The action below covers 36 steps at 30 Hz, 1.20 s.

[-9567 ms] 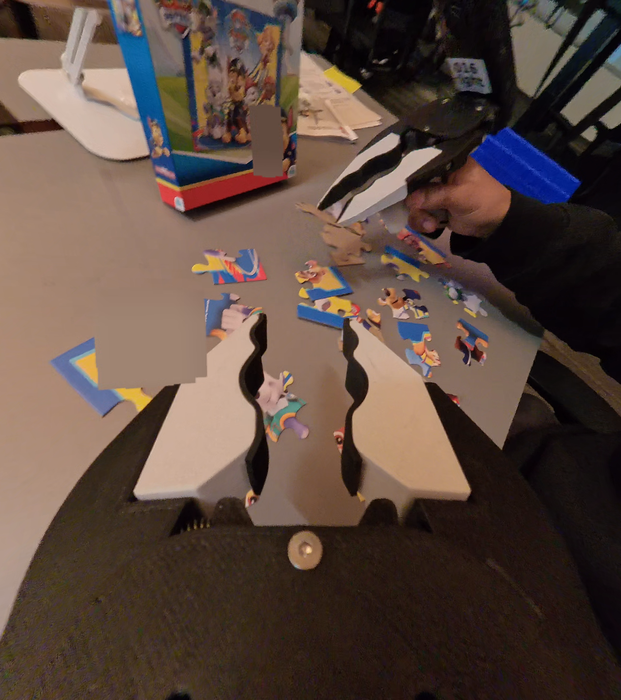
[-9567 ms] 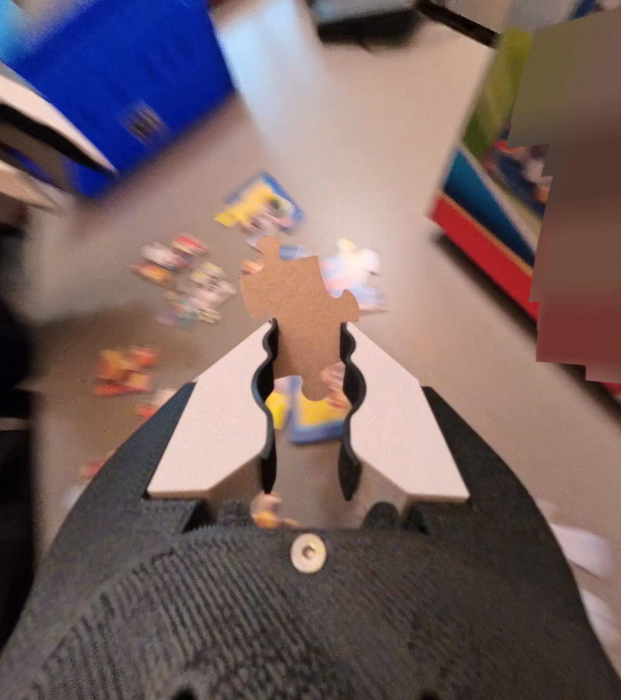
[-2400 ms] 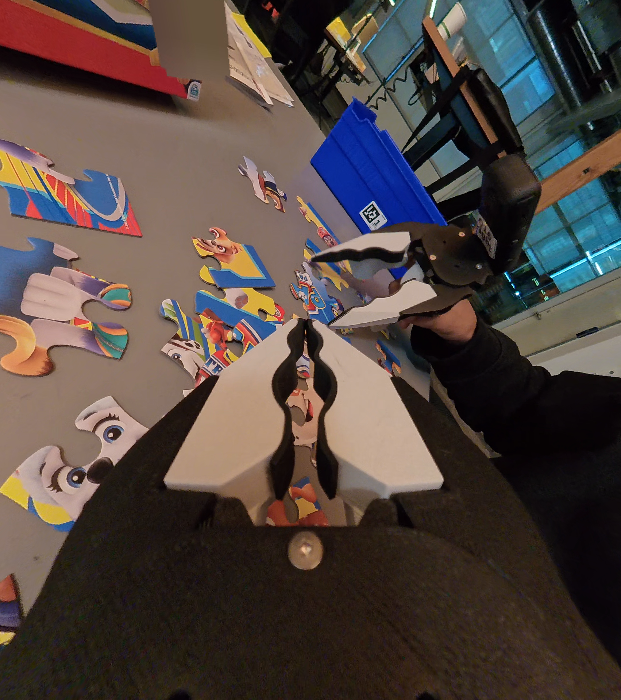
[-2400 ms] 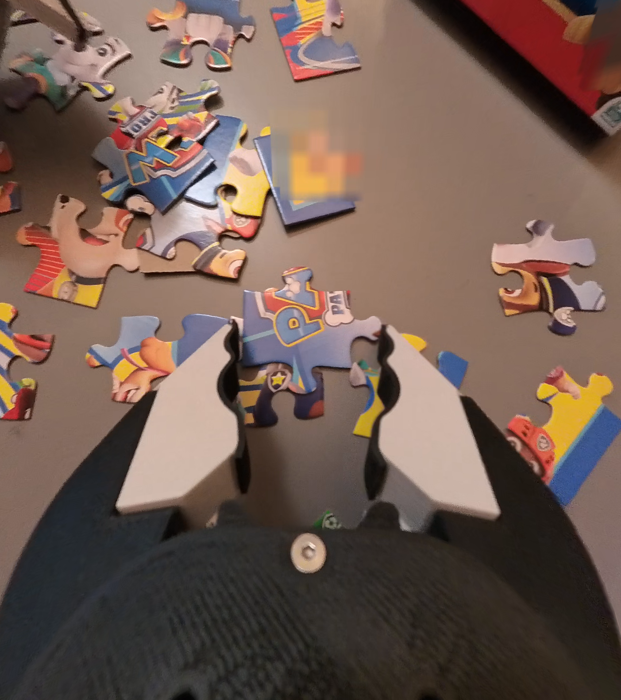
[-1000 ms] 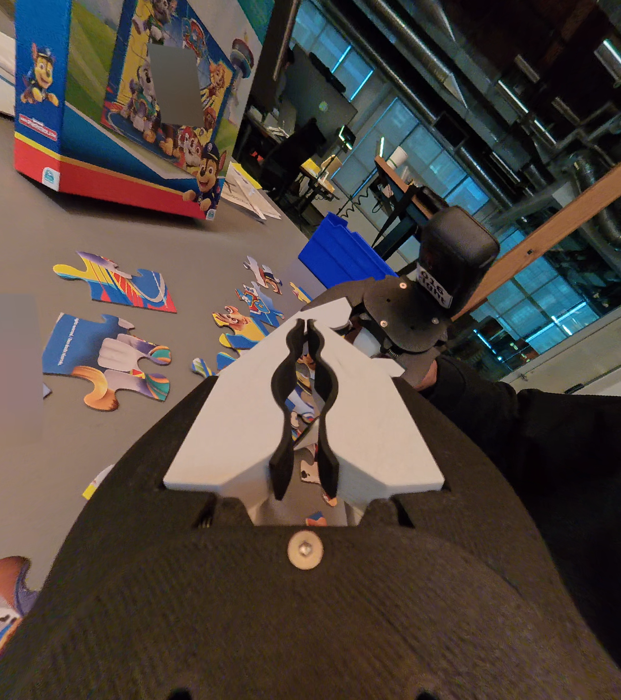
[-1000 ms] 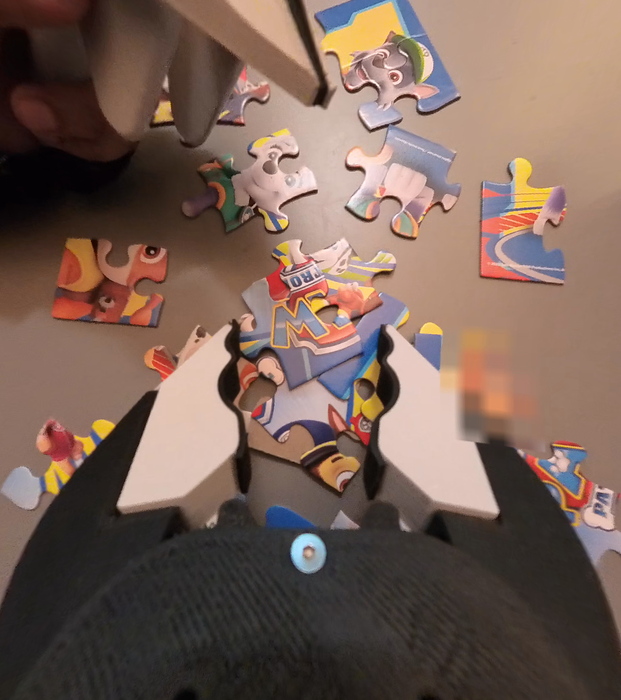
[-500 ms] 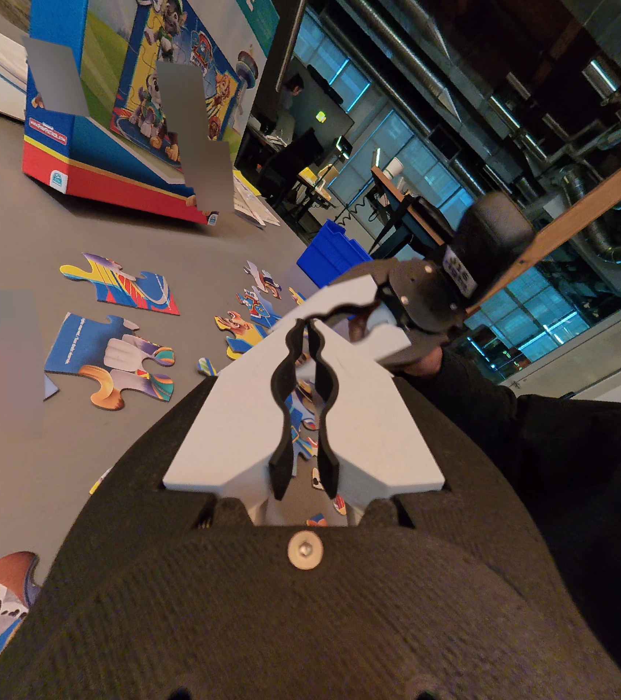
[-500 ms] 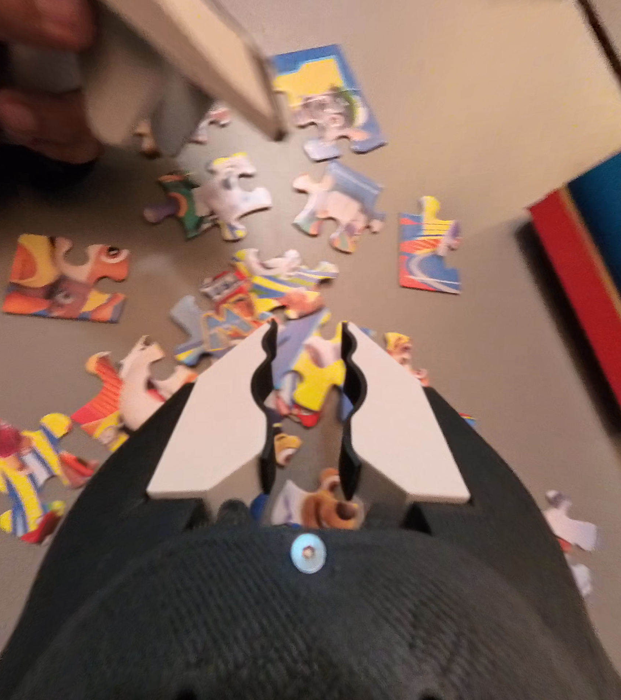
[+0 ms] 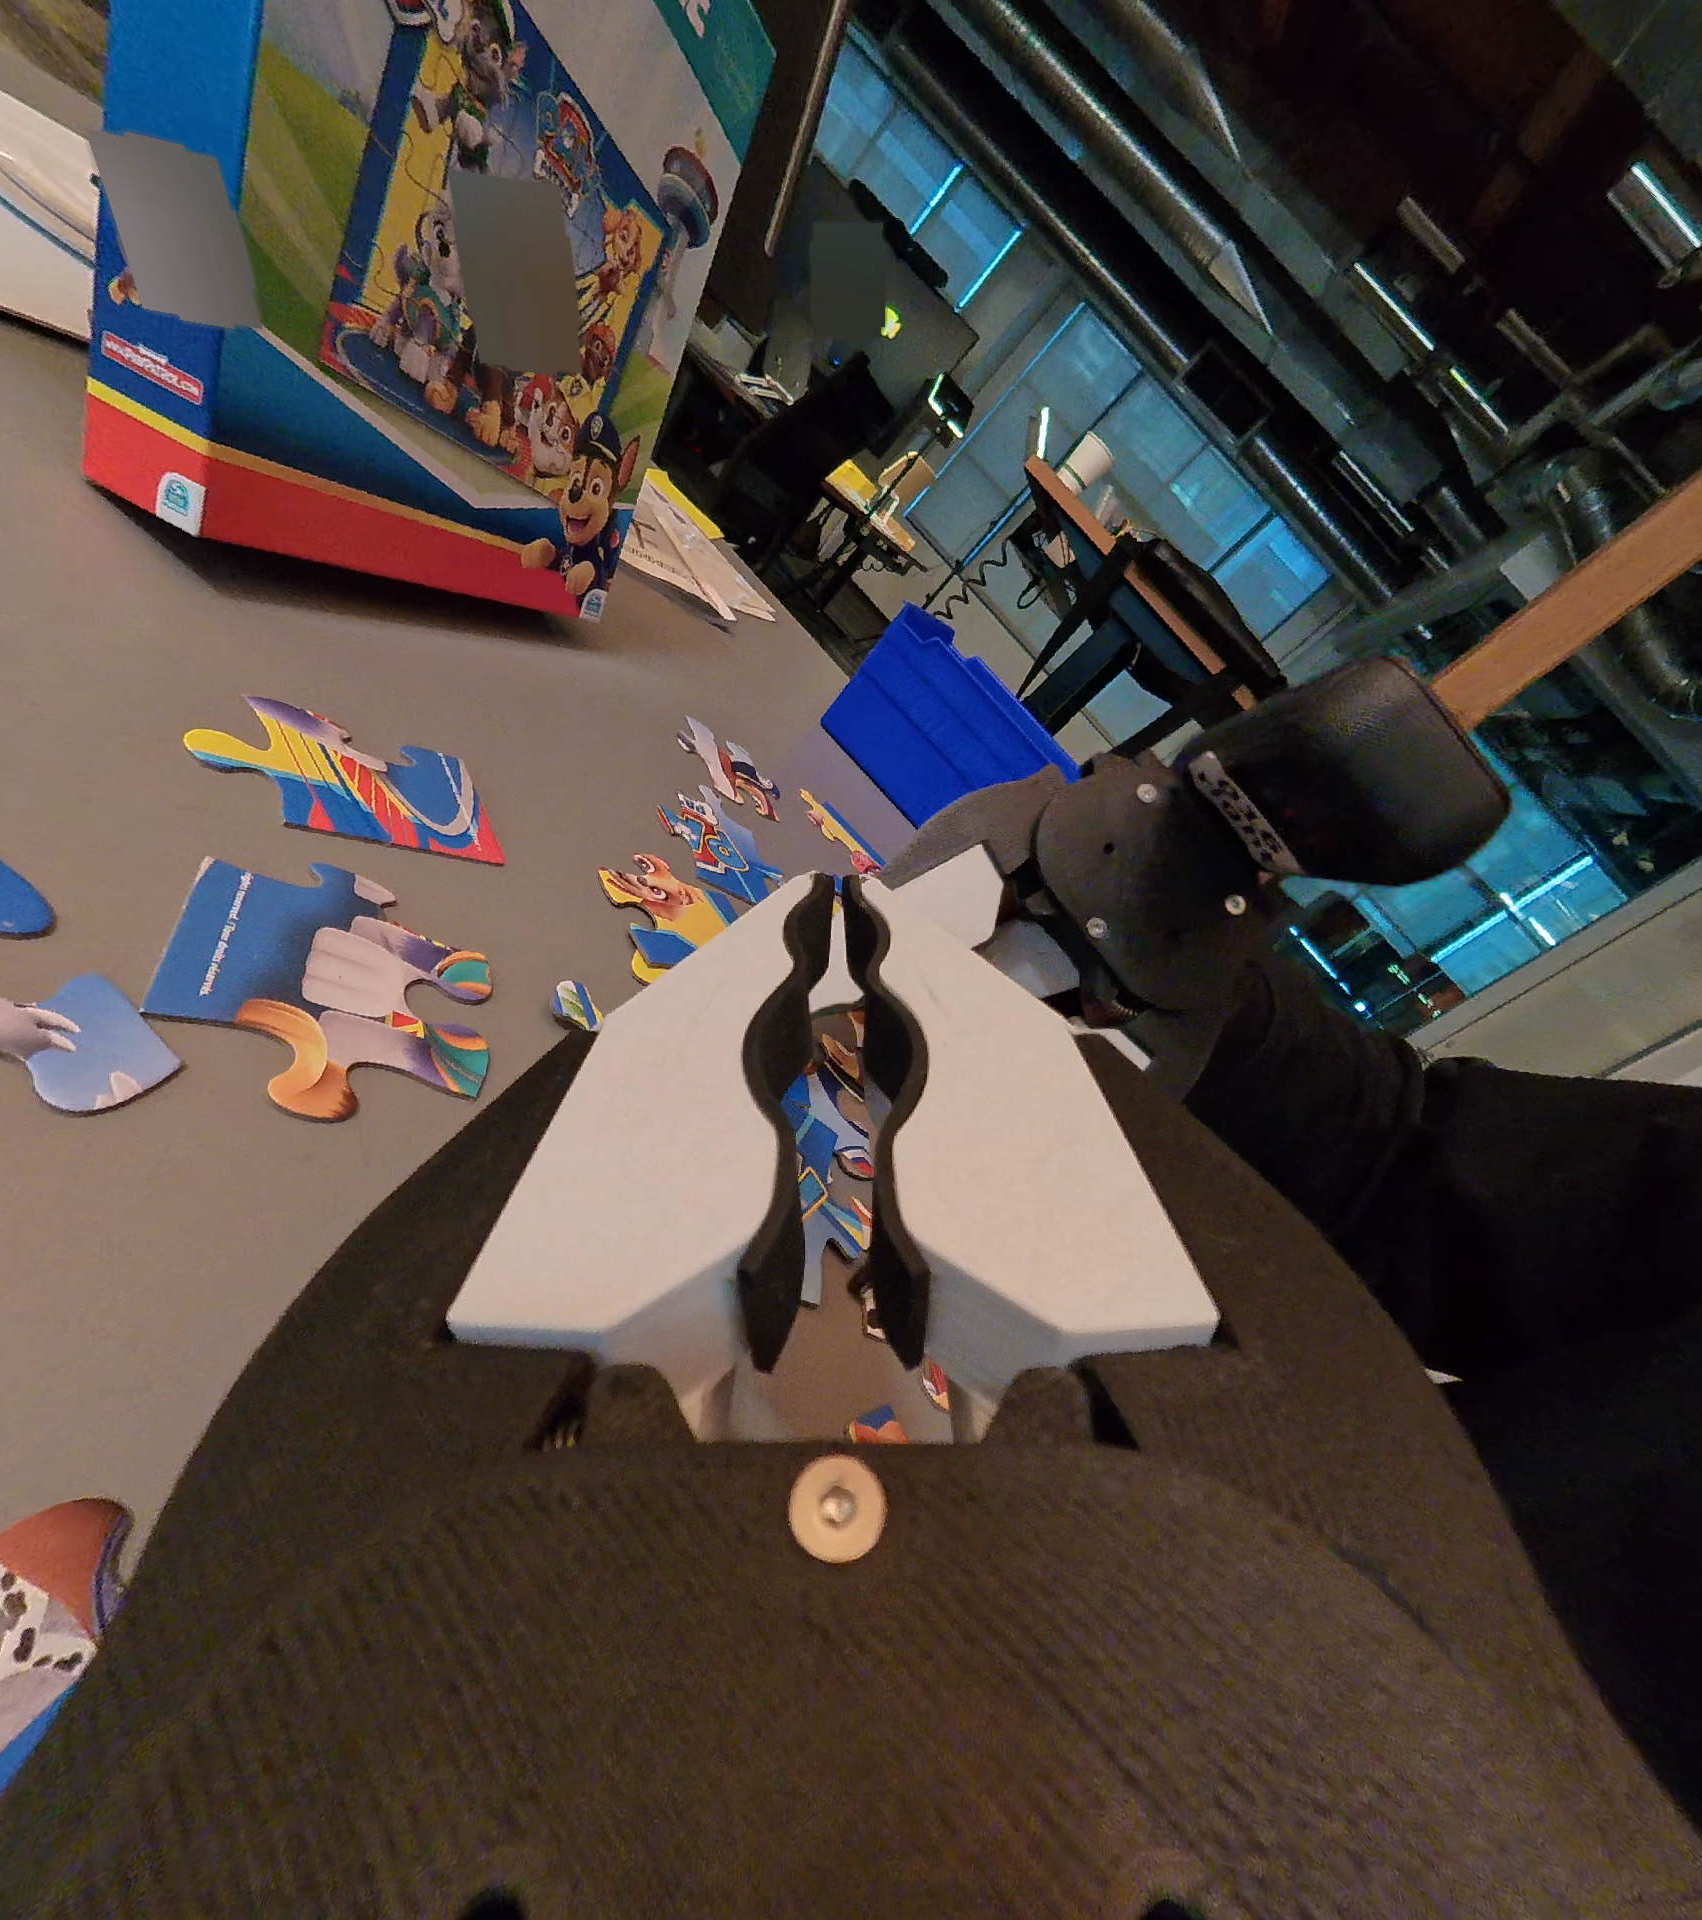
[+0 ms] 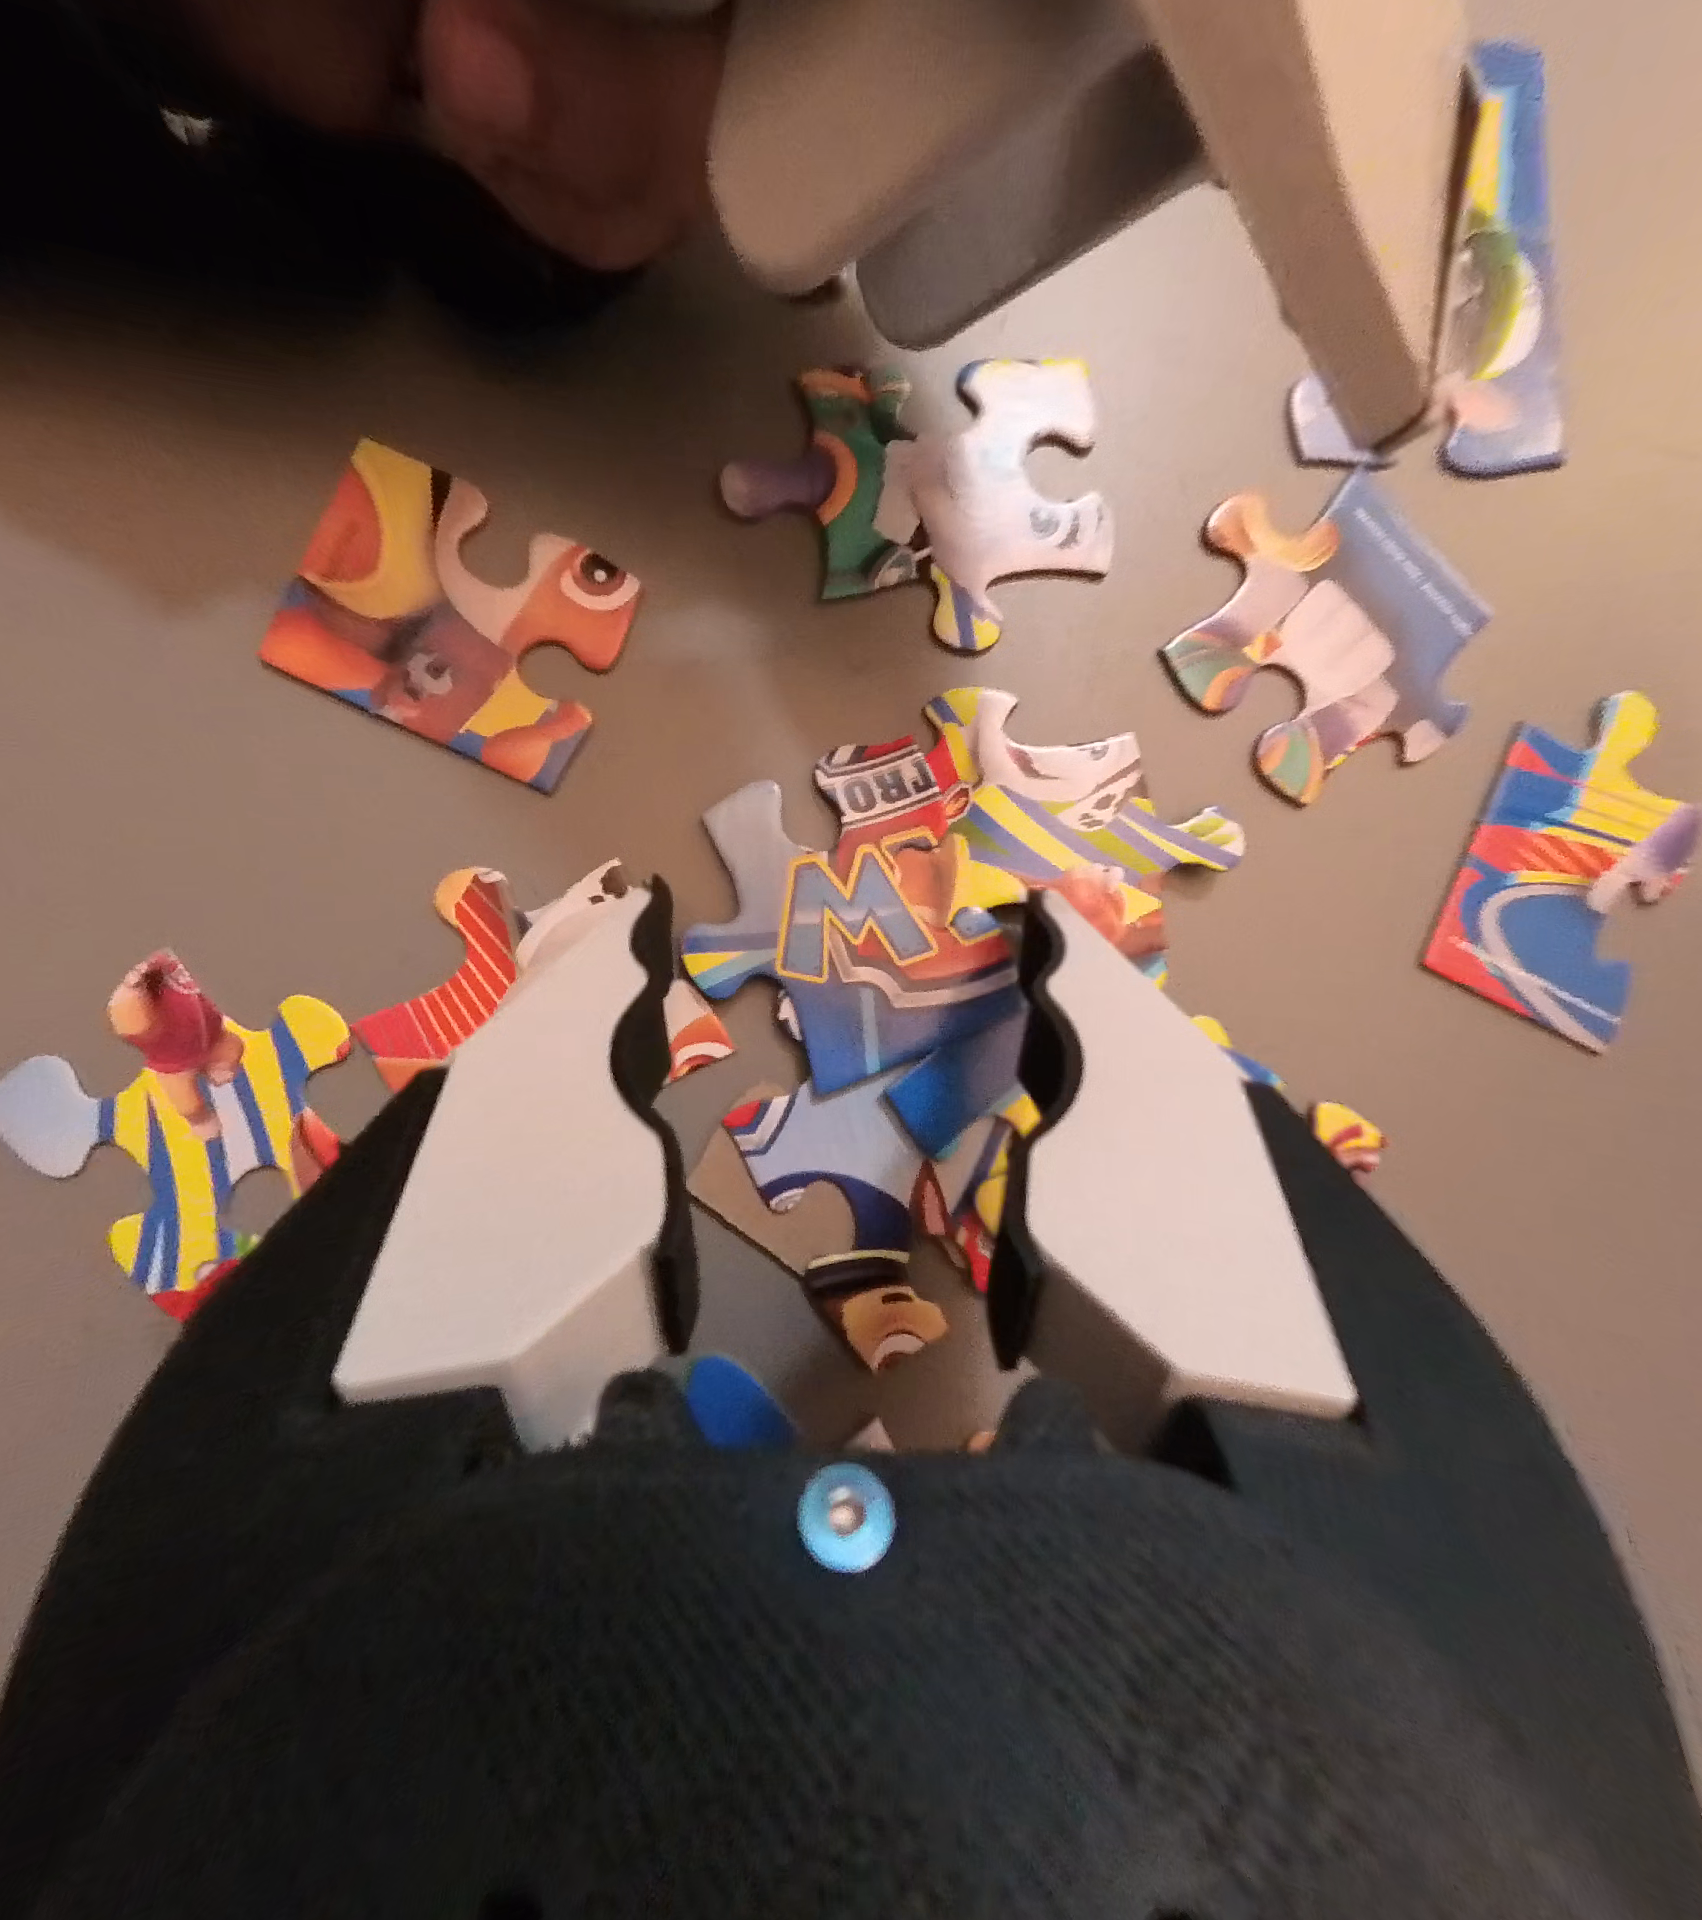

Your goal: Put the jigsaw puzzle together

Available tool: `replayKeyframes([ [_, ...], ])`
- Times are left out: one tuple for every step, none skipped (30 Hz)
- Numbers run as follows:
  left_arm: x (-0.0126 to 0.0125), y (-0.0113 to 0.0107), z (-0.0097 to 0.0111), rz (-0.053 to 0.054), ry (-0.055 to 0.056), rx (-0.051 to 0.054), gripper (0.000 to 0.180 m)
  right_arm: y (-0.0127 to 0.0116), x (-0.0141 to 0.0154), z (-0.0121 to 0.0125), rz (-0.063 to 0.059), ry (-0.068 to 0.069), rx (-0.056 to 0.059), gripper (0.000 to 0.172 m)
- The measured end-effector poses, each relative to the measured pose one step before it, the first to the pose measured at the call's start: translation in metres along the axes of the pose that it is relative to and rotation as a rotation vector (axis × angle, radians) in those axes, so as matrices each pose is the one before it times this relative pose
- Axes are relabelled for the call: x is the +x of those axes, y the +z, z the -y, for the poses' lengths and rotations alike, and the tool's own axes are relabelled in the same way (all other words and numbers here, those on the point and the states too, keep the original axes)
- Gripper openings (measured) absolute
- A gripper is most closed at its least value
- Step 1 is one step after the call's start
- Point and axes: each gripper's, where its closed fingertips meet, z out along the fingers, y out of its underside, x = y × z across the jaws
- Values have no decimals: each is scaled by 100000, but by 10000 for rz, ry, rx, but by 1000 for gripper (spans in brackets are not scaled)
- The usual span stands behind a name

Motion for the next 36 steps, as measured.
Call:
replayKeyframes([
  [-12, -17, 30, -4, -8, 15, 0, 58, -113, -182, 246, 213, -121, 62],
  [-9, -26, 30, -3, -11, 17, 0, 15, -113, -50, 203, 221, -34, 60],
  [3, -17, 26, -7, -6, 11, 0, -7, 2, -8, 57, 134, 5, 60],
  [-3, -16, 14, 1, -2, 8, 0, -20, 4, -11, -13, 38, 6, 60],
  [18, -3, 19, -6, -1, 10, 0, -19, -4, -38, -50, -5, -25, 60],
  [19, -7, 11, -8, 2, 4, 0, -69, -18, 2, -63, -44, -5, 54],
  [7, 17, -12, -3, 1, -7, 0, -106, -71, 57, -27, -55, 52, 51],
  [15, 8, -13, -8, 1, -6, 0, -161, -45, 186, -14, 13, 136, 51],
  [1, 1, 3, -2, 2, 2, 0, -249, 51, 254, -14, 74, 181, 51],
  [5, 2, 11, 1, 1, 2, 0, -290, 99, 229, 15, 109, 160, 51],
  [-8, -7, 15, 2, 0, 7, 0, -302, 115, 152, 47, 112, 117, 51],
  [-7, -16, 7, 0, -4, 8, 0, -313, 202, 140, -5, 78, 108, 51],
  [-1, -6, 18, -2, -1, 9, 0, -336, 329, 173, -121, 16, 126, 50],
  [-4, -13, 16, 8, 5, 8, 0, -379, 480, 111, -207, -31, 69, 50],
  [-15, -9, 12, 6, 3, 5, 0, -446, 746, 6, -324, -32, -36, 50],
  [2, -5, 8, -1, 3, 7, 0, -515, 1165, -97, -482, 15, -103, 50],
  [6, -4, 4, 5, 4, 4, 0, -523, 1438, -92, -536, 100, -74, 50],
  [-6, 1, 1, 2, 5, 1, 0, -445, 1597, -82, -499, 214, -11, 50],
  [6, 0, 6, -2, 5, -1, 0, -279, 1855, -156, -522, 316, -7, 50],
  [1, 11, -8, 2, 1, -2, 0, -37, 1973, -301, -501, 348, -44, 50],
  [20, 19, -2, -10, 5, -4, 0, 224, 1860, -420, -404, 333, -87, 50],
  [-8, 11, -12, 11, 16, -6, 0, 436, 1640, -458, -304, 311, -74, 50],
  [-23, -4, -13, 20, 13, -10, 0, 567, 1366, -465, -210, 316, -54, 50],
  [-16, -5, 2, 15, 15, 2, 0, 632, 1098, -487, -146, 336, -79, 50],
  [-27, -24, 5, 19, 10, 8, 0, 585, 869, -476, -123, 315, -101, 51],
  [-7, -23, 32, 9, 10, 11, 0, 426, 660, -372, -123, 277, -79, 52],
  [-31, -24, 30, 14, 5, 15, 0, 174, 351, -187, -67, 258, -4, 58],
  [-1, -7, 9, -4, -8, 8, 0, -133, -216, 68, 125, 222, 113, 62],
  [5, -5, 7, -13, -10, 1, 0, -394, -716, 288, 272, 150, 247, 63],
  [8, 7, -10, -6, -12, -3, 0, -569, -1085, 388, 329, 63, 302, 62],
  [20, 13, -4, -21, -13, -5, 0, -608, -1433, 310, 405, -50, 234, 60],
  [17, 15, 0, -20, -10, -2, 0, -571, -1635, 128, 425, -149, 116, 58],
  [15, 15, 6, -14, -11, -3, 0, -477, -1671, -80, 381, -169, 3, 53],
  [16, 8, -7, -14, -8, -1, 0, -324, -1807, -208, 421, -184, -40, 50],
  [-6, 3, -12, -6, -11, -4, 0, -153, -1735, -395, 369, -170, -100, 49],
  [4, 14, -2, -10, -12, -4, 0, -9, -1383, -631, 201, -123, -232, 46],
])
